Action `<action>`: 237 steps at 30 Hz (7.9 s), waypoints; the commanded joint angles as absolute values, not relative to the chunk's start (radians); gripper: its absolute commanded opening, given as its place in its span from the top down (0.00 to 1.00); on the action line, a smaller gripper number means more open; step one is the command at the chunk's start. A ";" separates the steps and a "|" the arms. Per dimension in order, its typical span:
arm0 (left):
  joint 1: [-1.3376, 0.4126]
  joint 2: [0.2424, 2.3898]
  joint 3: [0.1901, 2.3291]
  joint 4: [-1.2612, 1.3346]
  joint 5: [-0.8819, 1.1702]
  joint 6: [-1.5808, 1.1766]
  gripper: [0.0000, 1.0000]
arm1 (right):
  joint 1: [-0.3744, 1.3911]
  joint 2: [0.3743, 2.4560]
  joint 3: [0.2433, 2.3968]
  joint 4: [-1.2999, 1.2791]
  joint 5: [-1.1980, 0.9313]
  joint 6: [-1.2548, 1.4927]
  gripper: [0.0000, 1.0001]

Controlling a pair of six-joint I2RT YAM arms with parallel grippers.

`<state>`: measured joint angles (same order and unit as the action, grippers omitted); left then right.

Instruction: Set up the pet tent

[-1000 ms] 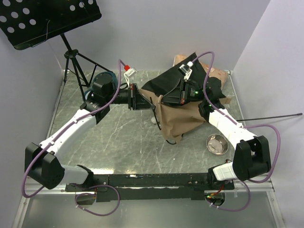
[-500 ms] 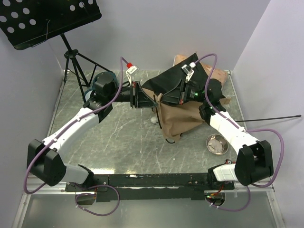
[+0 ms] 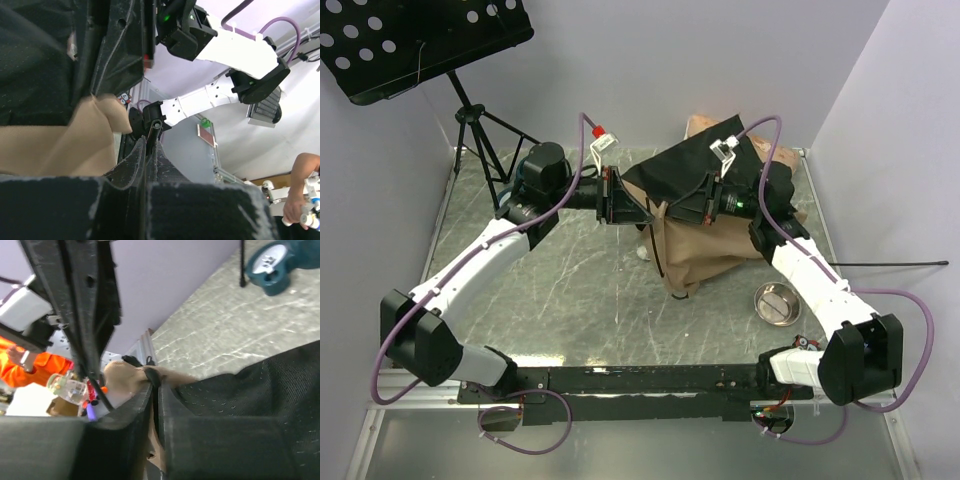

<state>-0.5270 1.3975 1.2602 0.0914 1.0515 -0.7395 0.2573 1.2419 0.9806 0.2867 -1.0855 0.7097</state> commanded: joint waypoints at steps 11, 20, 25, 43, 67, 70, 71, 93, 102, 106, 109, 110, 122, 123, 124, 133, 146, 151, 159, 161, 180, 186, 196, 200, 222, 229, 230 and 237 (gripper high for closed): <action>-0.520 1.443 1.331 -0.028 1.031 -0.673 0.99 | 0.164 1.132 1.218 -0.156 -1.126 0.261 0.19; -0.518 1.456 1.345 0.020 1.037 -0.703 0.99 | 0.323 1.063 1.092 -0.103 -1.118 0.291 0.29; -0.518 1.456 1.351 0.038 1.046 -0.721 0.99 | 0.406 1.081 1.063 -0.078 -1.029 0.253 0.29; -0.522 1.442 1.241 0.381 0.999 -0.984 0.96 | 0.476 1.115 0.962 0.204 -0.940 0.469 1.00; -0.560 1.477 1.157 0.741 0.977 -1.221 0.99 | 0.450 1.131 0.946 0.305 -0.960 0.597 0.82; -0.526 1.460 1.155 0.665 1.034 -1.157 0.99 | 0.367 1.115 1.021 0.243 -1.087 0.558 0.39; -0.511 1.454 1.160 0.637 1.051 -1.135 0.99 | 0.335 1.111 1.046 0.221 -1.132 0.531 0.34; -0.551 1.483 1.287 0.380 1.180 -0.845 0.99 | 0.302 1.396 1.448 -0.437 -1.175 -0.483 0.00; -0.557 1.489 1.298 0.351 1.190 -0.828 0.99 | 0.367 1.453 1.477 -0.488 -1.193 -0.583 0.00; -0.555 1.486 1.298 0.354 1.193 -0.833 0.99 | 0.368 1.515 1.535 -0.572 -1.210 -0.612 0.00; -0.558 1.486 1.301 0.344 1.198 -0.828 0.99 | 0.370 1.569 1.588 -0.688 -1.223 -0.681 0.00; -0.558 1.486 1.301 0.342 1.198 -0.827 0.99 | 0.370 1.578 1.592 -0.721 -1.223 -0.711 0.00; -0.554 1.489 1.341 0.207 1.203 -0.758 0.99 | 0.374 1.529 1.595 -0.786 -1.266 -0.712 1.00; -0.554 1.489 1.345 0.186 1.203 -0.749 0.99 | 0.374 1.517 1.586 -0.746 -1.266 -0.665 1.00; -0.555 1.494 1.351 0.155 1.209 -0.729 0.99 | 0.374 1.503 1.574 -0.698 -1.273 -0.619 1.00; -0.540 1.545 1.427 -0.109 1.221 -0.606 0.99 | 0.368 1.382 1.414 -0.178 -1.327 -0.158 1.00; -0.525 1.548 1.368 -0.258 1.220 -0.511 0.99 | 0.299 1.342 1.269 0.449 -1.313 0.449 1.00; -0.525 1.543 1.344 -0.320 1.212 -0.466 0.99 | 0.270 1.376 1.261 0.685 -1.293 0.693 1.00; -0.554 1.563 1.359 -0.324 1.207 -0.442 0.99 | 0.268 1.394 1.256 0.807 -1.238 0.845 1.00; -0.557 1.568 1.388 -0.322 1.224 -0.431 0.99 | 0.273 1.387 1.243 0.781 -1.229 0.821 1.00; -0.491 1.477 1.261 0.540 0.957 -0.994 0.99 | 0.357 1.261 1.042 0.533 -1.086 0.585 1.00; -0.492 1.497 1.322 0.471 0.845 -0.951 0.99 | 0.389 1.187 1.035 0.263 -0.876 0.385 1.00; -0.503 1.558 1.333 0.531 0.753 -1.075 0.99 | 0.544 1.173 1.072 0.049 -0.505 0.209 1.00; -0.525 1.583 1.358 0.566 0.753 -1.112 0.99 | 0.566 1.189 1.066 0.054 -0.472 0.192 1.00; -0.653 1.658 1.508 0.649 1.129 -1.058 0.99 | 0.463 1.194 1.125 0.250 -0.630 0.290 1.00; -0.666 1.638 1.257 0.747 1.221 -1.124 0.99 | 0.358 1.166 0.965 0.411 -0.661 0.440 1.00; -0.667 1.638 1.240 0.723 1.229 -1.108 0.99 | 0.336 1.163 0.959 0.438 -0.673 0.469 1.00; -0.658 1.635 1.186 0.628 1.230 -1.053 0.99 | 0.296 1.143 0.908 0.613 -0.727 0.636 1.00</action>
<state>-0.6498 1.6268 1.2396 0.7849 1.1435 -1.0477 0.3382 1.2007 0.8879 0.2897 -0.7773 0.5201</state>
